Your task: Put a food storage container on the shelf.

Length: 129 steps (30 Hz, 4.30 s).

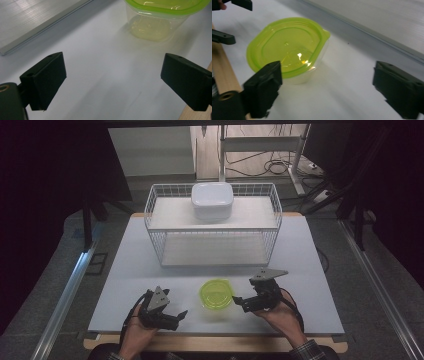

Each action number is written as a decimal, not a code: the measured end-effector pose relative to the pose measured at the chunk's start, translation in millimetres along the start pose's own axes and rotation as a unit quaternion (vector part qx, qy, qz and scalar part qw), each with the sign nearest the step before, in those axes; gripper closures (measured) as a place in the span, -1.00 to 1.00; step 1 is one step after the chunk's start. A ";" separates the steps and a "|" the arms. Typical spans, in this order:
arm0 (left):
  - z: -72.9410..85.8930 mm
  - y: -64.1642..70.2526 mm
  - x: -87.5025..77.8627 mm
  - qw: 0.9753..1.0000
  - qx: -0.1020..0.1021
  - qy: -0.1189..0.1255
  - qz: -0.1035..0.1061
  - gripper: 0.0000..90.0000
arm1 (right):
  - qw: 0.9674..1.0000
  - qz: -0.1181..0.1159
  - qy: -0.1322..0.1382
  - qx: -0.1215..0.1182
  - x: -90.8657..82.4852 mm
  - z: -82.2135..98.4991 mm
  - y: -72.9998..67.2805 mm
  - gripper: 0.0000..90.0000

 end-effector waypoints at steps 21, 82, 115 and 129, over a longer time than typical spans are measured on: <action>0.0 0.1 0.4 1.000 0.003 -0.003 -0.005 -0.87 | 0.979 -0.145 -0.035 0.142 27.5 -18.9 16.4 0.29; -0.7 -0.7 -2.2 1.000 0.002 0.003 -0.006 -0.87 | 0.957 -0.222 0.070 0.173 -54.7 -94.7 24.4 0.83; -1.1 -0.6 -1.8 1.000 -0.005 0.009 -0.001 -0.87 | 0.956 -0.202 0.126 0.173 -99.7 -167.6 37.3 0.83; -1.0 -0.9 -2.2 1.000 -0.005 0.009 0.000 -0.87 | 0.950 -0.202 0.146 0.188 -112.1 -193.8 45.1 0.83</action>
Point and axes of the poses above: each handheld gripper's, and its own axes: x roughly forward along the jaws, z roughly out of its underside, y roughly to its right, the point moved 5 cm from there along x, roughly forward along the jaws, and after that the axes turned 12 degrees about -y, right-handed, at the moved point
